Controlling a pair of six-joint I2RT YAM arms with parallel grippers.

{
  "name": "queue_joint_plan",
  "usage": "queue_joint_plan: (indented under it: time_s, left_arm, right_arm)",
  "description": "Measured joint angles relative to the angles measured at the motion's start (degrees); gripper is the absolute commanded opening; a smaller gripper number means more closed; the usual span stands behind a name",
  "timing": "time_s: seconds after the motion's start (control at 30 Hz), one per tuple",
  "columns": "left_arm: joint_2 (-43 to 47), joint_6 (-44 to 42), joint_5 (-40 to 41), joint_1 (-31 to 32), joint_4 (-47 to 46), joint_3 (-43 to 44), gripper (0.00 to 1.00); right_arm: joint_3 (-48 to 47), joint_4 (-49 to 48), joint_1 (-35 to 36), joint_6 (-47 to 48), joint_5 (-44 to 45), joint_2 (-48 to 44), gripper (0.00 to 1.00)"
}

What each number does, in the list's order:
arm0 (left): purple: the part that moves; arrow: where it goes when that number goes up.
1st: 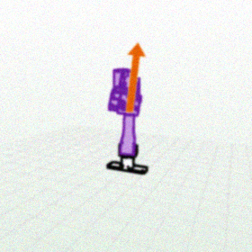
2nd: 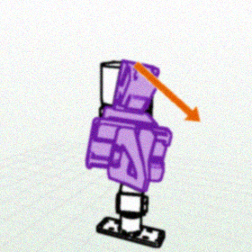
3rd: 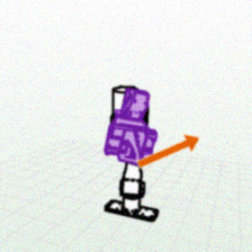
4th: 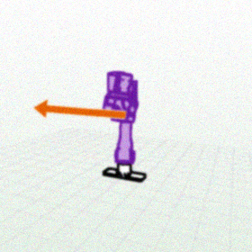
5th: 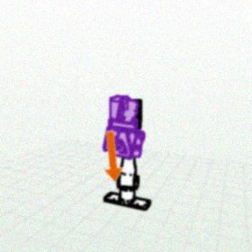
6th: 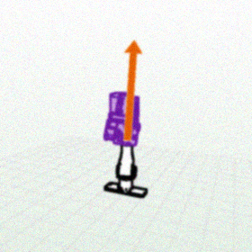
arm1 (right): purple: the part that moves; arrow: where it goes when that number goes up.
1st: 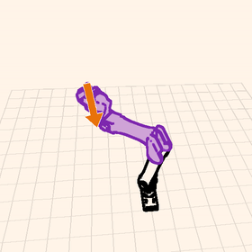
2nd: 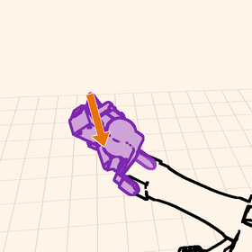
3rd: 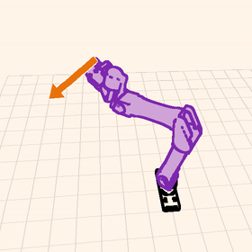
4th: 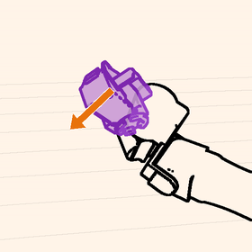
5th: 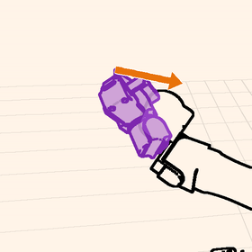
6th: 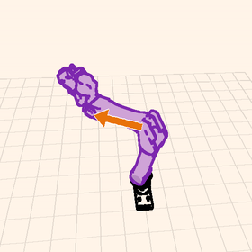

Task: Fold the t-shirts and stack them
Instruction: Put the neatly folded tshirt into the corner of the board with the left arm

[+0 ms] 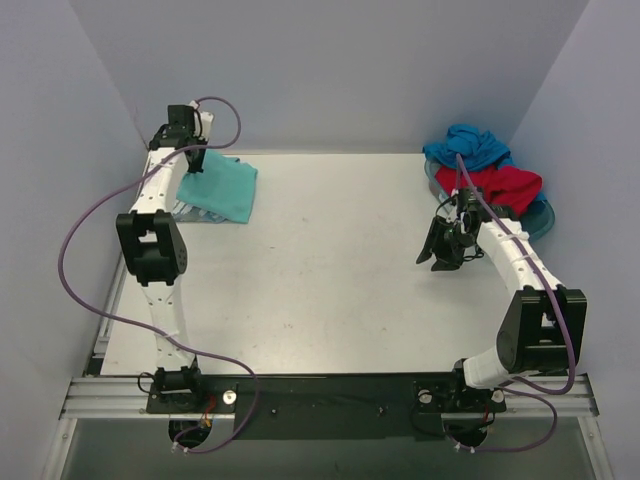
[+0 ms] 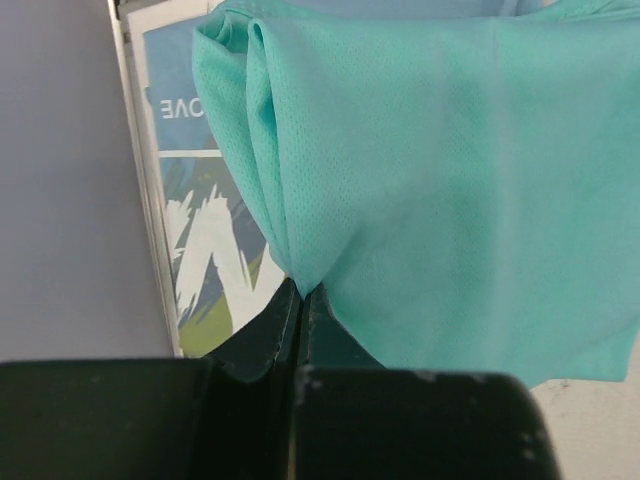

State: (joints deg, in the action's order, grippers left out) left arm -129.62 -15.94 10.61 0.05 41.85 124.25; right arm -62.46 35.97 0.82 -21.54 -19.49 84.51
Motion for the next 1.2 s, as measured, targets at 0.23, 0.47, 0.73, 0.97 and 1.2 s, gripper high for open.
queue_joint_plan:
  time_s: [0.23,0.47,0.73,0.97,1.2]
  left_arm:
    - [1.27,-0.81,-0.22,-3.26,0.02,0.11,0.0]
    - [1.62,-1.27,-0.68,-4.63,0.04,1.27,0.0]
    - [0.46,-2.25,-0.31,-7.96,-0.07,4.39,0.0]
    - [-5.84,-2.32,-0.39,-9.57,-0.79,5.97,0.0]
    - [-13.03,-3.28,1.09,-9.62,-1.95,8.72,0.47]
  right_arm:
    - [0.24,0.39,-0.11,0.39,0.28,-0.07,0.39]
    - [0.92,0.76,-0.11,0.48,0.7,-0.76,0.39]
    - [0.96,0.96,-0.11,0.61,0.83,-0.76,0.39]
    - [0.96,1.62,-0.11,0.66,1.07,-0.79,0.39]
    - [0.92,2.29,-0.15,0.66,1.09,-0.79,0.39]
